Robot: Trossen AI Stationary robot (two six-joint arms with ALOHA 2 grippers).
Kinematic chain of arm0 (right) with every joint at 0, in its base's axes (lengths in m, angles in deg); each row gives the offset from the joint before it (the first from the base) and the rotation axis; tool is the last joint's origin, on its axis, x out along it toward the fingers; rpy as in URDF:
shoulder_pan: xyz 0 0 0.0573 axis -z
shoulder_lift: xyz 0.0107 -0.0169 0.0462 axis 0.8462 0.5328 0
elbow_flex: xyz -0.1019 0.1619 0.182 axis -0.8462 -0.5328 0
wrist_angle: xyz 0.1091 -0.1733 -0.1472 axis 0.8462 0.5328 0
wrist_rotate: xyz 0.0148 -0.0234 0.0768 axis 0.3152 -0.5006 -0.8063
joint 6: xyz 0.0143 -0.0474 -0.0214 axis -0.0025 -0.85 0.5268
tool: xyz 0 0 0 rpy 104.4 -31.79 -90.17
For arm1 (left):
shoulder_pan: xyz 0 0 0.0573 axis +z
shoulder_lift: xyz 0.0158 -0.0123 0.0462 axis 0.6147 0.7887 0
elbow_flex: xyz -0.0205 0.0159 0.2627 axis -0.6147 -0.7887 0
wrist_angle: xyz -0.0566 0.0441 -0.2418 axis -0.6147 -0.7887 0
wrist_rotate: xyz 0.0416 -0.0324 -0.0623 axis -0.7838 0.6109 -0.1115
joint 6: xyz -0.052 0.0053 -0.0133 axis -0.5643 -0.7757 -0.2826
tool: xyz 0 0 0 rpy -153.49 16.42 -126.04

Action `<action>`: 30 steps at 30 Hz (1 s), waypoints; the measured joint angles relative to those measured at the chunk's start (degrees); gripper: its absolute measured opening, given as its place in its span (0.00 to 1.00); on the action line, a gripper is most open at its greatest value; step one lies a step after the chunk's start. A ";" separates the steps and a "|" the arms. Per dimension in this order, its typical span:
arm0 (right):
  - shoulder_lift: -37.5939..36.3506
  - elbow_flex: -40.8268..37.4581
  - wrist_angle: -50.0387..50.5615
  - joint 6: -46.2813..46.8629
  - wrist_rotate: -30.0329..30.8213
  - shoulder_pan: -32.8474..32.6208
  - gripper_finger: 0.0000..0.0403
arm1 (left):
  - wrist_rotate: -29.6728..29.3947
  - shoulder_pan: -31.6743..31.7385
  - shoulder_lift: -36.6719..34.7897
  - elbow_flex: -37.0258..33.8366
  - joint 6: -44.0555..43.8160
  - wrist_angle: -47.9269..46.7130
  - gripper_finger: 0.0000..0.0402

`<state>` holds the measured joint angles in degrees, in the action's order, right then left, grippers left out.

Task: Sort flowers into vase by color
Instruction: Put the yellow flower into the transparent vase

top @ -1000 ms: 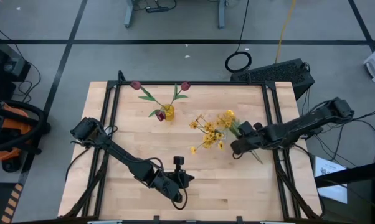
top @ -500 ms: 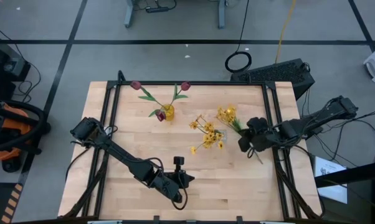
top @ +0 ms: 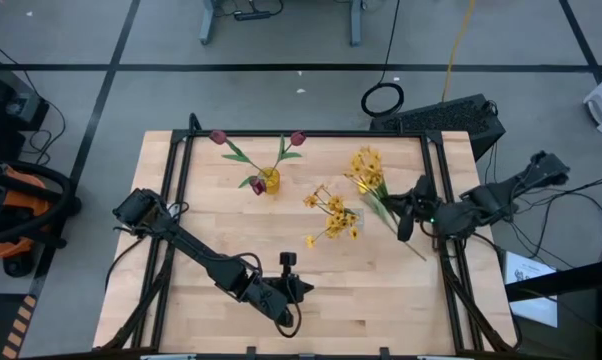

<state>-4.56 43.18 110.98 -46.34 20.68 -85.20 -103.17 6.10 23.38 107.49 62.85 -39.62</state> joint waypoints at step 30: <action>43.40 -0.02 -101.56 -54.52 -10.14 -13.56 0.02 | -14.19 -0.07 -0.26 0.00 13.70 33.91 0.55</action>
<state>38.84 43.16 9.43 -100.86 10.53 -98.76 -117.35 6.03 23.12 107.49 76.55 -5.70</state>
